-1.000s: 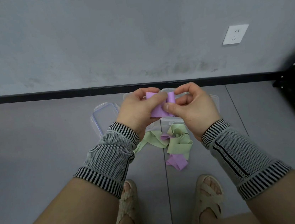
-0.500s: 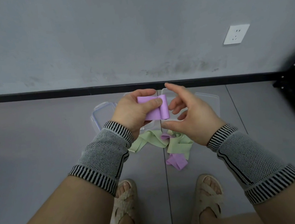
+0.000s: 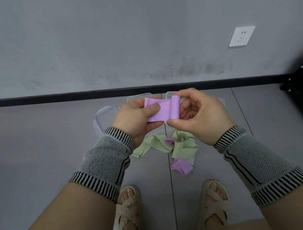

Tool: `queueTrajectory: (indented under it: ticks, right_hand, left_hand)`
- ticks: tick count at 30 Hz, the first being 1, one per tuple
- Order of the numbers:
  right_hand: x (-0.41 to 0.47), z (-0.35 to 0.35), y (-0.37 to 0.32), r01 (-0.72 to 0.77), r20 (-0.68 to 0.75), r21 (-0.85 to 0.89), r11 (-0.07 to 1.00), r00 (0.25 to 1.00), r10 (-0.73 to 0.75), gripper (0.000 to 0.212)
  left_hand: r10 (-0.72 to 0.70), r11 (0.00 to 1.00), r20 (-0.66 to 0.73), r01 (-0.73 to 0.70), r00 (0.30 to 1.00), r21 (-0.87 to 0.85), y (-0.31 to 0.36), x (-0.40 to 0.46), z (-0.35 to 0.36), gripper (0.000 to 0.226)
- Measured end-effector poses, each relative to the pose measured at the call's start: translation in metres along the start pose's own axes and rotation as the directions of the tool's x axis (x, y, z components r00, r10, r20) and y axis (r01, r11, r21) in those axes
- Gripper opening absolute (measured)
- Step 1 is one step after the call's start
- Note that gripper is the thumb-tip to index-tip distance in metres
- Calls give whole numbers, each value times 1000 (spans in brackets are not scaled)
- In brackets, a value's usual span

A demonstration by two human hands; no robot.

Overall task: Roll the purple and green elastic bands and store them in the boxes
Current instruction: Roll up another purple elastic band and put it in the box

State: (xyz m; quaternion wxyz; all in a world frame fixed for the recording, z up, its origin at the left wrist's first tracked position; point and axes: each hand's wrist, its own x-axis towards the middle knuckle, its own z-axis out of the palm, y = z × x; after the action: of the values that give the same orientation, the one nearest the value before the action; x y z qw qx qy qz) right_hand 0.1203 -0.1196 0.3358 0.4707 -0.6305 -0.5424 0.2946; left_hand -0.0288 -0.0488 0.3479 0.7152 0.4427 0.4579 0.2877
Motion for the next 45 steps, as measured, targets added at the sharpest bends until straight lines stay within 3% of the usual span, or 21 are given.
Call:
queueTrajectory:
  ticks: [2, 7, 11, 14, 19, 24, 29, 31, 32, 34, 36, 41, 45]
  right_hand:
    - [-1, -4, -2, 10, 6, -9, 1000, 1000, -10, 48]
    - [-1, 1, -1, 39, 10, -350, 936, 999, -38, 42]
    - [-1, 4, 0, 53, 15, -418, 907, 999, -52, 41]
    - [0, 5, 1, 48, 37, -418, 907, 999, -36, 43]
    - [1, 7, 5, -32, 74, -173, 984, 996, 46, 68]
    - [1, 4, 3, -60, 54, -36, 998, 997, 62, 51]
    - [0, -7, -4, -142, 105, 360, 922, 988, 111, 51]
    - [-1, -10, -4, -185, 124, 414, 891, 981, 146, 52]
    - [-1, -10, -3, -186, 111, 317, 930, 981, 158, 53]
    - [0, -6, 0, -126, 56, -69, 990, 990, 130, 51]
    - [0, -1, -1, -48, 26, -330, 943, 998, 60, 47]
    - [1, 4, -2, 49, 50, -457, 888, 998, -29, 42]
    - [0, 8, -1, 48, 54, -414, 909, 998, -29, 51]
  left_hand:
    - [-15, 1000, 22, 15, 1000, -25, 1, -1, -1, 16]
    - [25, 998, -10, -24, 1000, 61, -2, -4, 10, 16]
    - [95, 981, -30, -89, 995, 173, -7, -4, 16, 15]
    - [119, 969, -68, -101, 991, 225, -9, -2, 18, 29]
    - [13, 999, -24, -12, 1000, 40, -5, -3, 14, 19]
    - [-41, 999, 6, 41, 999, -34, -5, 0, 9, 28]
    - [-93, 986, 8, 93, 996, -141, -1, 2, 3, 27]
    - [-101, 981, 29, 104, 994, -162, 1, 1, 4, 24]
    - [-102, 983, 16, 103, 995, -153, 0, 2, 5, 25]
    - [-86, 994, -47, 83, 995, -68, -4, 2, 9, 27]
    - [-34, 998, -100, 40, 994, 58, -9, 2, 14, 27]
    - [84, 977, -100, -62, 991, 206, -15, 2, 20, 39]
    - [73, 980, -126, -48, 989, 193, -15, 3, 19, 45]
